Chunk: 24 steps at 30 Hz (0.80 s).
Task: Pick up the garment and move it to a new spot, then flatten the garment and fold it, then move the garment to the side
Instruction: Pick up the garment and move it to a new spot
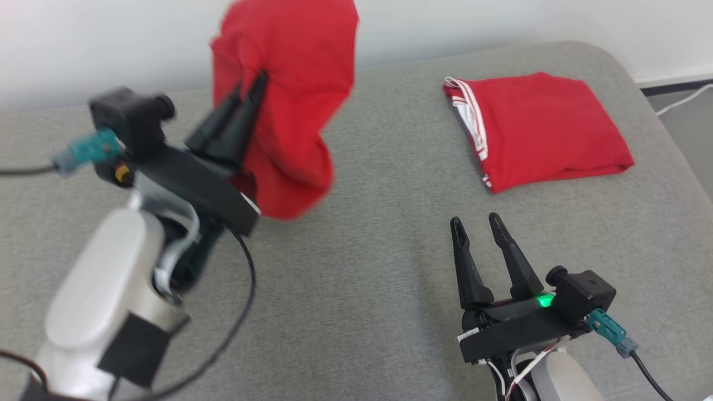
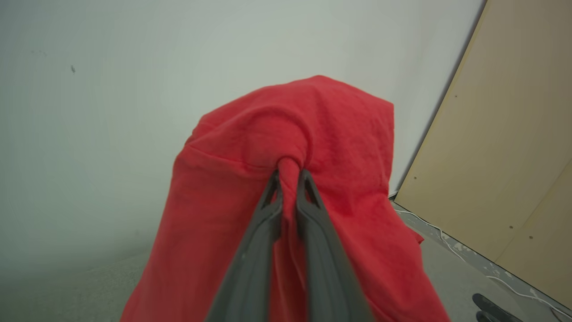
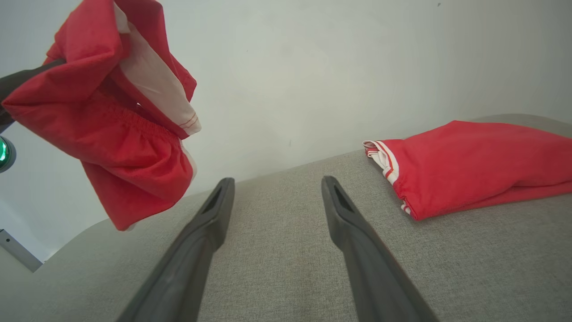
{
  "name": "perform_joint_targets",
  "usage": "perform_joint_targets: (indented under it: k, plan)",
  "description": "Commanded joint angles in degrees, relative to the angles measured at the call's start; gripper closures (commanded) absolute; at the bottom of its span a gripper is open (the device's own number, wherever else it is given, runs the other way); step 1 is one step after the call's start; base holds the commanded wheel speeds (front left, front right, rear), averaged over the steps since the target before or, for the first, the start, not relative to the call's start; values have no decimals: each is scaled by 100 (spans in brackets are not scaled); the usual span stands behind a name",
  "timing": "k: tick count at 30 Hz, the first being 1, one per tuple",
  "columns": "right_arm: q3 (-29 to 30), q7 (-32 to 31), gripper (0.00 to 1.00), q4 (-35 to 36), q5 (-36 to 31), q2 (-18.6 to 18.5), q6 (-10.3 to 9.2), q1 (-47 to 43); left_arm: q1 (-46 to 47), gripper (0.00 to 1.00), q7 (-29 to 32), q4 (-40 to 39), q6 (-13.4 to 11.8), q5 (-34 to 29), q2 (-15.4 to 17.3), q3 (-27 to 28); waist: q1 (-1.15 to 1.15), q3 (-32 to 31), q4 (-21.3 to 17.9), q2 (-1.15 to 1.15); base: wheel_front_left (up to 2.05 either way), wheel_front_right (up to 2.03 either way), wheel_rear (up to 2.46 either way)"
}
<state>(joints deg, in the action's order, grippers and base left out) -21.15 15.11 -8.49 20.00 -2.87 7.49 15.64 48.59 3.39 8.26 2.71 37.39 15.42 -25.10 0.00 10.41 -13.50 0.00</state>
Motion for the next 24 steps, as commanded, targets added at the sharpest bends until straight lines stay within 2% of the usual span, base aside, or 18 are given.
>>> perform_joint_targets:
  k: [1,7,19,20,21,24]
  plan:
    - [4,3,0,0,15,-2,1,-81,-222,100,-52,-173,-88,28,-22,-47,0,41,-120,0,0,0,0]
    - [13,3,0,-40,28,-2,1,-102,-990,100,-156,-319,-307,-43,-152,-314,0,-2,-155,0,0,0,0]
    - [-39,3,0,-227,-57,-3,1,-87,-1779,100,-581,612,-250,-272,-433,-903,0,-250,-20,0,0,0,0]
    - [-48,3,0,-236,-60,-2,1,-103,-1797,60,-645,680,-263,-324,-444,-940,0,-268,-5,0,0,0,0]
    - [-44,3,0,-246,-66,-3,1,-128,-1828,0,-691,745,-286,-348,-464,-965,0,-294,21,0,0,0,0]
    - [-1,3,0,-255,-92,-3,1,-224,-1882,0,-852,836,-317,-344,-532,-986,0,-350,110,0,0,0,0]
